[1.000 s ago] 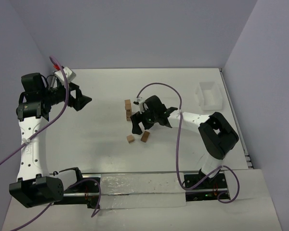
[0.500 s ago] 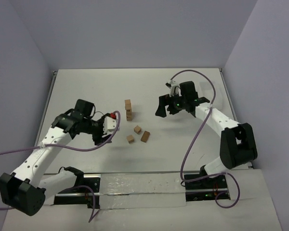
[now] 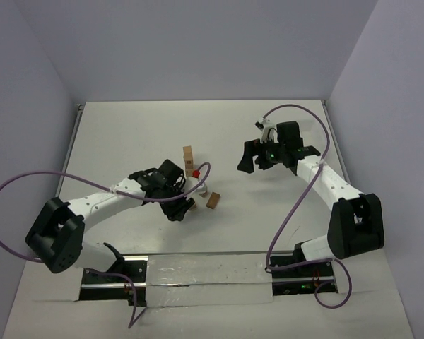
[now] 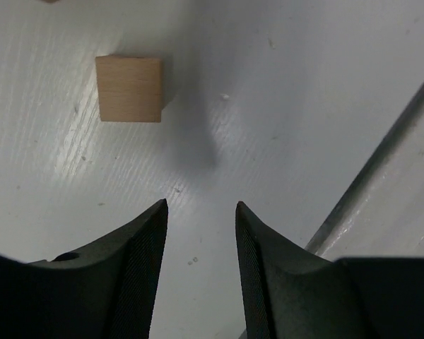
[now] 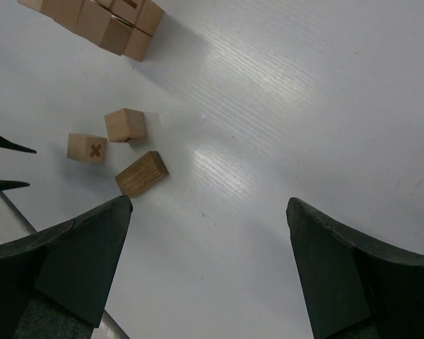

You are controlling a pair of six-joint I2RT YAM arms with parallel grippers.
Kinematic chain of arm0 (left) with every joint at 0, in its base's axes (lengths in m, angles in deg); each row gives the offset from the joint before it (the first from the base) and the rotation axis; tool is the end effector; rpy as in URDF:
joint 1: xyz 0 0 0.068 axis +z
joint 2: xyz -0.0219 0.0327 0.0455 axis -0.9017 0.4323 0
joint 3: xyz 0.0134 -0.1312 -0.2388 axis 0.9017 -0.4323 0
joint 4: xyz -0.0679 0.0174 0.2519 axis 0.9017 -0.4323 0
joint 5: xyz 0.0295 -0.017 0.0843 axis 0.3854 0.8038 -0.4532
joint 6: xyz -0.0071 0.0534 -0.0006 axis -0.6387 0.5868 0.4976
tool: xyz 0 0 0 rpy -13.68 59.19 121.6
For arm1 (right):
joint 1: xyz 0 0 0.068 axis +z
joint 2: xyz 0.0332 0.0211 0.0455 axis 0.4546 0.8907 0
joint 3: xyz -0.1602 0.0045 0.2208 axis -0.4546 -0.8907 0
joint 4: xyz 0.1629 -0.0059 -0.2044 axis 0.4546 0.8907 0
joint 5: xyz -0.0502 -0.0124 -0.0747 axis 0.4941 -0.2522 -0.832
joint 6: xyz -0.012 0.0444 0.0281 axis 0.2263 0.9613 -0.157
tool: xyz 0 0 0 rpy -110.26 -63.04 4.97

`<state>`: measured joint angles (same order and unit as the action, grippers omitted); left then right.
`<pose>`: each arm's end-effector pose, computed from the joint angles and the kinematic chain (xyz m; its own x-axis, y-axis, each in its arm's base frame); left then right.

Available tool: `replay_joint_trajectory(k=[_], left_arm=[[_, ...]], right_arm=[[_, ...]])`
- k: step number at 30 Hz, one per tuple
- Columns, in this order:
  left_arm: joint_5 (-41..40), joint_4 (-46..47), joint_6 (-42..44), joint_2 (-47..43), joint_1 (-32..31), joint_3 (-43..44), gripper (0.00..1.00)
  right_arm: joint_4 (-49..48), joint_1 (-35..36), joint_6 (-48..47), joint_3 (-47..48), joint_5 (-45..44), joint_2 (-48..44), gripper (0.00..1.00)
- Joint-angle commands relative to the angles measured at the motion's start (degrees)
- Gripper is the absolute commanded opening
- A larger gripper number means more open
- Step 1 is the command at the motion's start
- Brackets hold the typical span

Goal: Build the wood block tower

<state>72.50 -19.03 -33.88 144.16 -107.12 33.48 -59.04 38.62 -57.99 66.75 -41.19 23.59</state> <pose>0.1802 -0.1804 0.1976 -0.4370 0.7765 -0.4539 0.8952 0.4243 -0.1359 0.2881 0.0784 0.2533 -0.6829 -0.1381 -0.7173 -0.5447 0.7506 0.3741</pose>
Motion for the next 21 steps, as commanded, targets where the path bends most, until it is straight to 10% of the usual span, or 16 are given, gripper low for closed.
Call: replay_joint_trajectory(k=[1,21], left_arm=[[-5.2,3.7,-9.5,3.6,-0.5,4.7,0.48],[-9.2,8.3,-16.1,14.5,-0.6,9.4,0.30]], right_arm=[[-0.8,-0.7,-0.2,-0.8,1.0,-1.8,0.98],[-3.2,-2.6,2.3,-1.5,2.1,-0.5,0.98]])
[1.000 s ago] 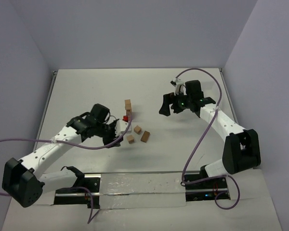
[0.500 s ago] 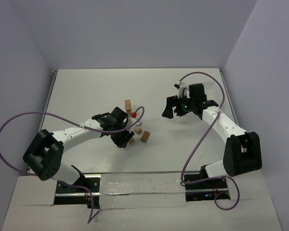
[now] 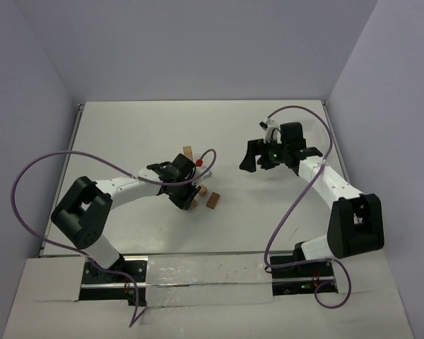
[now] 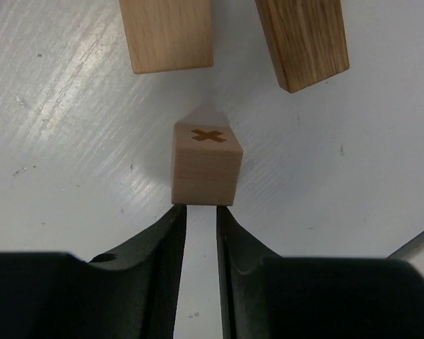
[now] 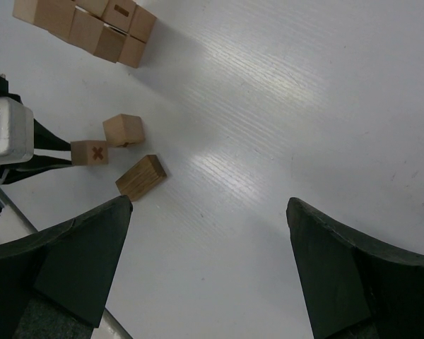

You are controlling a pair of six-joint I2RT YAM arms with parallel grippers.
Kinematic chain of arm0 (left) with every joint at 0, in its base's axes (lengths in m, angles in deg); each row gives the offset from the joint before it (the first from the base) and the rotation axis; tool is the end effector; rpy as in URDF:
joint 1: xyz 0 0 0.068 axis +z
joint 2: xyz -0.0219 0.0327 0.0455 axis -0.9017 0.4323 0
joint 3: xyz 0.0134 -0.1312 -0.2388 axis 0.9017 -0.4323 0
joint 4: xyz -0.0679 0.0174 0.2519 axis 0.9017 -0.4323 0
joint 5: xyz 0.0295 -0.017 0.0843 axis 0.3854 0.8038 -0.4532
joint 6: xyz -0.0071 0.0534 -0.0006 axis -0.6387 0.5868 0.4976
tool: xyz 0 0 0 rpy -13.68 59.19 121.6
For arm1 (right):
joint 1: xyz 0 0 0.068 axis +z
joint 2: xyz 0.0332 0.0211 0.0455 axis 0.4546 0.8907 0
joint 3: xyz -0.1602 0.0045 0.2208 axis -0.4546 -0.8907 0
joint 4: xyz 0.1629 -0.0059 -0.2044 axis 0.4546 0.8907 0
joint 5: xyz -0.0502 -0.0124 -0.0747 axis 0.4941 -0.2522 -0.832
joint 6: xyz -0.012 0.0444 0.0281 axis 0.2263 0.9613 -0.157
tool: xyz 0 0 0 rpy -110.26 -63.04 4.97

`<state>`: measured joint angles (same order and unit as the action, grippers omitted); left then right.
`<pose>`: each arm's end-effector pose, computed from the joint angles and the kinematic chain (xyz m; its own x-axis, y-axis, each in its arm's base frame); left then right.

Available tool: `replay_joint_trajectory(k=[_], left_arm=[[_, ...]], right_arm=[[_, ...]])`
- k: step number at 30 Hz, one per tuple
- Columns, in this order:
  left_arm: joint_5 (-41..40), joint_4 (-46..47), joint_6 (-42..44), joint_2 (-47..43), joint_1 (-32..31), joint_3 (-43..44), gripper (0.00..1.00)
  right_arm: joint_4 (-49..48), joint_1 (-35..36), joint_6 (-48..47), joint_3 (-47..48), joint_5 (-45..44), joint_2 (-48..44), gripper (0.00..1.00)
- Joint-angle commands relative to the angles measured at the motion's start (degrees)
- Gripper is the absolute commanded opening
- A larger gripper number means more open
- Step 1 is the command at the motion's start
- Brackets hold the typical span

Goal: Build the wood block tower

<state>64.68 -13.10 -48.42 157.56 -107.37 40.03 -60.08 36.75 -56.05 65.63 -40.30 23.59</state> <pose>0.2188 -0.2114 0.1720 -0.6502 0.6543 -0.3862 0.7396 0.6613 -0.1248 0.2891 0.0692 0.2486 -0.7055 -0.0902 -0.7029 -0.5036 0.7617 0.4077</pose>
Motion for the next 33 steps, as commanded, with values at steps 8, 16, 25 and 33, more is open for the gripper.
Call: replay_joint_trajectory(k=[8,16,25,33], left_arm=[[-2.3,3.0,-4.5,2.7,-0.3,4.8,0.33],[-2.8,3.5,-4.5,3.9,-0.3,6.5,0.34],[-3.2,3.7,-4.6,4.8,-0.3,7.9,0.34],[-2.5,3.6,-2.2,3.7,-0.3,7.8,0.36]], right_arm=[[-2.5,-1.3,0.5,-0.8,1.8,-0.1,0.98],[-2.5,-1.7,0.5,-0.8,2.4,0.1,0.98],[-2.5,-1.8,0.4,-1.0,2.8,0.2,0.98],[-2.4,-1.9,0.3,-1.0,3.1,0.3,0.98]])
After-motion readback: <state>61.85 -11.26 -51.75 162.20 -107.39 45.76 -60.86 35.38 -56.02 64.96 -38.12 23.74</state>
